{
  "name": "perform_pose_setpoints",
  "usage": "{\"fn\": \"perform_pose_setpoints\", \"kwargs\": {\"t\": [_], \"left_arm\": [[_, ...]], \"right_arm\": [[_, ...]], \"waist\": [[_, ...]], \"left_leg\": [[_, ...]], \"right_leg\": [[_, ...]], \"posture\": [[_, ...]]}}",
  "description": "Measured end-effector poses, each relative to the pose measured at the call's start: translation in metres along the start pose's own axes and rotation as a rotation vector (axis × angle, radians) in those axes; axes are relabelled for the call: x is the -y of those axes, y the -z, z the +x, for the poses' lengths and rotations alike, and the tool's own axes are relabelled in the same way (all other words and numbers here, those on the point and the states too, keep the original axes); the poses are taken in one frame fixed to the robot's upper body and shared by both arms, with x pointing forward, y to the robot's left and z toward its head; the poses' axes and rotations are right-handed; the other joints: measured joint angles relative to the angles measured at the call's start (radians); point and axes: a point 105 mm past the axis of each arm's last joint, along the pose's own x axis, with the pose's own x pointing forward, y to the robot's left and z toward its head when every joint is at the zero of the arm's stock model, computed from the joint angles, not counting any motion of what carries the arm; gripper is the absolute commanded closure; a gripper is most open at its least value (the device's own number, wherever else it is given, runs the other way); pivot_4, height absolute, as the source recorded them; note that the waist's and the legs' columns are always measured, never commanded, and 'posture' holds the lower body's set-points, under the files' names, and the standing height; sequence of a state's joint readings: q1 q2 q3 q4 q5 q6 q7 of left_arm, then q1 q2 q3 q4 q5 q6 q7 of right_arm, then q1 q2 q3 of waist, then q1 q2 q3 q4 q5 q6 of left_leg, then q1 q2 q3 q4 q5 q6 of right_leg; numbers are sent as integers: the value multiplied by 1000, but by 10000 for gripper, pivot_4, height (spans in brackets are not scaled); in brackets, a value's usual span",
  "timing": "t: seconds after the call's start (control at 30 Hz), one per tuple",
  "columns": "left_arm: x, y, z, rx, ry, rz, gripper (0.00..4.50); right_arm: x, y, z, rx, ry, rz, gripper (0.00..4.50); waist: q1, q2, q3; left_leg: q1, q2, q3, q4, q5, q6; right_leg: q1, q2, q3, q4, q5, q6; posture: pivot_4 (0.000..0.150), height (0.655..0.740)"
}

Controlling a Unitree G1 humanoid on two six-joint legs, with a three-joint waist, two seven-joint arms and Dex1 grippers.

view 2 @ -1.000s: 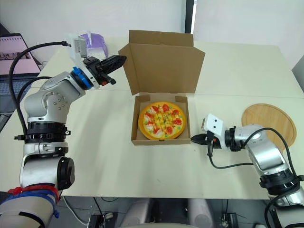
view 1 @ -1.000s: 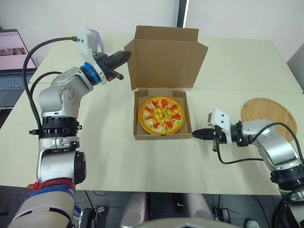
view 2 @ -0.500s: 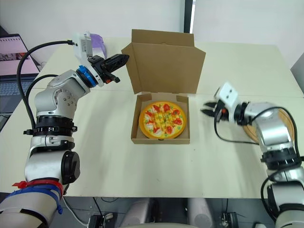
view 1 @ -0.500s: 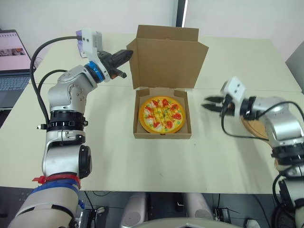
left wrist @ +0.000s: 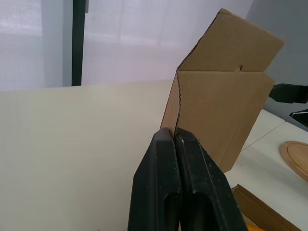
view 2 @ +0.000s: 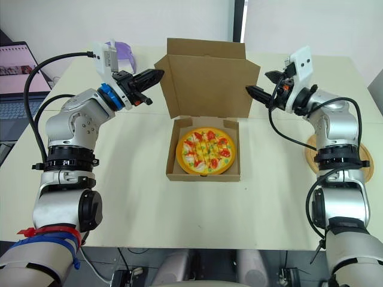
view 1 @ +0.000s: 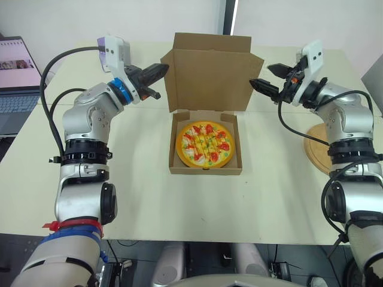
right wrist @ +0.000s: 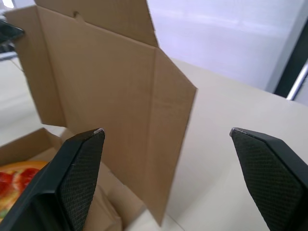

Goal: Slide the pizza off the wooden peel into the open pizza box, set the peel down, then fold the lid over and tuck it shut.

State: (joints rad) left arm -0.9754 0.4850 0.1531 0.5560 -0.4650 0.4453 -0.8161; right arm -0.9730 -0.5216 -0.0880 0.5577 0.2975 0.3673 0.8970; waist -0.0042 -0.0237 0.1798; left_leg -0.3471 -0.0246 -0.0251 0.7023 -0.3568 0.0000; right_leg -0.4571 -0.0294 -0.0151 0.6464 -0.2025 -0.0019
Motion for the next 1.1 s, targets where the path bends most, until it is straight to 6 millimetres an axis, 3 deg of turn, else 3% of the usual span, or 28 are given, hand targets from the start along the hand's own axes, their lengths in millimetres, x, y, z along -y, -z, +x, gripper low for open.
{"fn": "perform_pose_setpoints", "kwargs": {"t": [0.3, 0.43, 0.7, 1.1], "left_arm": [[1, 1, 1, 0, 3, -5, 45000], [0, 1, 1, 3, 1, -6, 45000], [1, 1, 1, 6, 1, -9, 45000], [0, 0, 4, 24, -24, 50, 45000]], "right_arm": [[-6, -3, 17, -1, -51, -30, 295], [-5, -4, 17, 10, -44, -58, 13041], [-2, -4, 17, 21, -6, -74, 43099], [-6, -7, 21, 42, 65, -78, 44408]], "waist": [[-2, 0, 0], [-1, 0, 0], [-1, 0, 0], [-4, 0, 0]], "left_leg": [[0, 0, 0, 0, 0, 0], [0, 0, 0, 0, 0, 0], [0, 0, 0, 0, 0, 0], [0, 0, 0, 0, 0, 0]], "right_leg": [[0, 0, 0, 0, 0, 0], [0, 0, 0, 0, 0, 0], [-1, 0, 0, 1, 0, 0], [-1, 0, 0, 1, 0, 0]], "posture": [[1500, 7400], [1500, 7400], [1500, 7400], [1500, 7400]]}}
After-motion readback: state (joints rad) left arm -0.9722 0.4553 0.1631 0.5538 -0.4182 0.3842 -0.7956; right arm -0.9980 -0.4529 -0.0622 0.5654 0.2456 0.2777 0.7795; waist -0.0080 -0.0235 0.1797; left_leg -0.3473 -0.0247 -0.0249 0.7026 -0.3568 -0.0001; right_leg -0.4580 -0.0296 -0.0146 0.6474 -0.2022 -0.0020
